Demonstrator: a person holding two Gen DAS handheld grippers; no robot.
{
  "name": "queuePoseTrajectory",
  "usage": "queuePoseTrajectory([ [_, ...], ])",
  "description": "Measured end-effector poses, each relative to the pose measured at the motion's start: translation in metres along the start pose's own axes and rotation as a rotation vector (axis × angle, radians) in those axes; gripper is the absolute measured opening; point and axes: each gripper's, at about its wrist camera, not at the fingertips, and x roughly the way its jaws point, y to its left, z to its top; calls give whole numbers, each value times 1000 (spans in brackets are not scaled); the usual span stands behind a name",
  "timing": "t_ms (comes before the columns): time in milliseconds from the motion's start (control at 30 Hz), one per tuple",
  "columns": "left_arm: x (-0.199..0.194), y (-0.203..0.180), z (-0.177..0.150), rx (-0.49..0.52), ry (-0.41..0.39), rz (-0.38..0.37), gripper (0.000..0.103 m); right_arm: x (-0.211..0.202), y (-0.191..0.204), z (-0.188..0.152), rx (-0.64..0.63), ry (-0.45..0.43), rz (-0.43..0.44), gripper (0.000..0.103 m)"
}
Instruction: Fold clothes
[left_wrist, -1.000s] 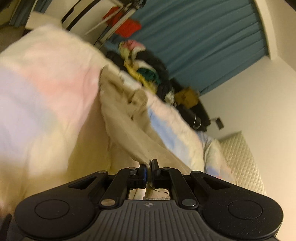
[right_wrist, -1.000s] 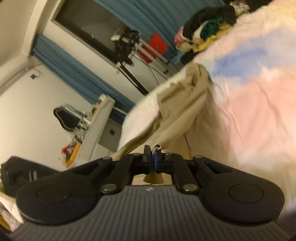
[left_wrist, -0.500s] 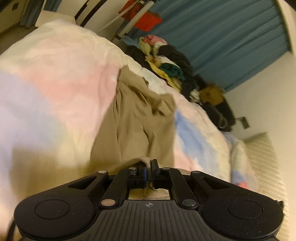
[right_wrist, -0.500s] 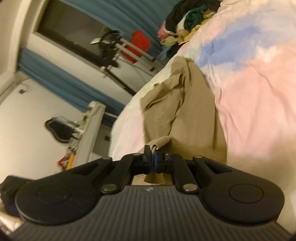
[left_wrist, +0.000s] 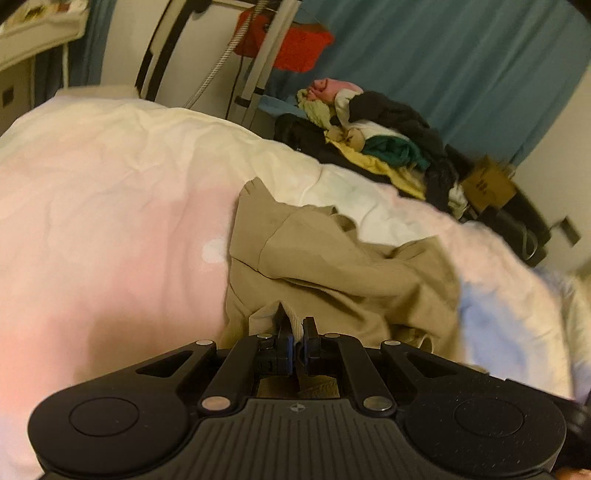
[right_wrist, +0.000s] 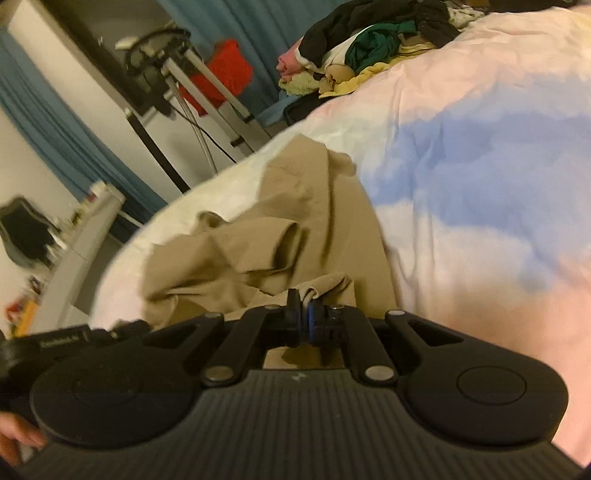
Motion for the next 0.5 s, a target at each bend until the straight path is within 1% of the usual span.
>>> queuePoseTrajectory([
  [100,3,-3,-6,56,-15,14,8,13,-4,-7,-40,9,-18,8],
  [167,6,-4,-11,94,-25,24,9,11,-1,-9,-58,0,-22,8],
  [200,7,-5,-13,112,-29,29,11,8,1,-9,-69,-2,-24,9],
  [233,2,-8,-15,131,-36,33,23,3,5,-9,-86,-5,-30,9],
  [267,-4,-12,-17,145,-40,36,41,-4,11,-8,-104,-13,-39,10],
  [300,-13,-17,-18,155,-51,39,48,-12,16,-8,-122,-22,-48,14],
  [333,-22,-22,-20,163,-64,41,57,-20,22,-8,-140,-32,-57,25],
  [367,-34,-27,-23,177,-83,42,62,-30,28,-8,-158,-49,-60,35],
  [400,-46,-33,-26,193,-105,43,65,-44,34,-10,-172,-76,-55,57],
  [433,-59,-39,-29,208,-126,41,73,-59,40,-13,-181,-101,-46,71],
  [467,-73,-45,-32,224,-147,40,82,-73,45,-15,-189,-123,-36,74],
  [500,-88,-51,-37,242,-171,37,85,-87,50,-18,-197,-145,-26,74],
])
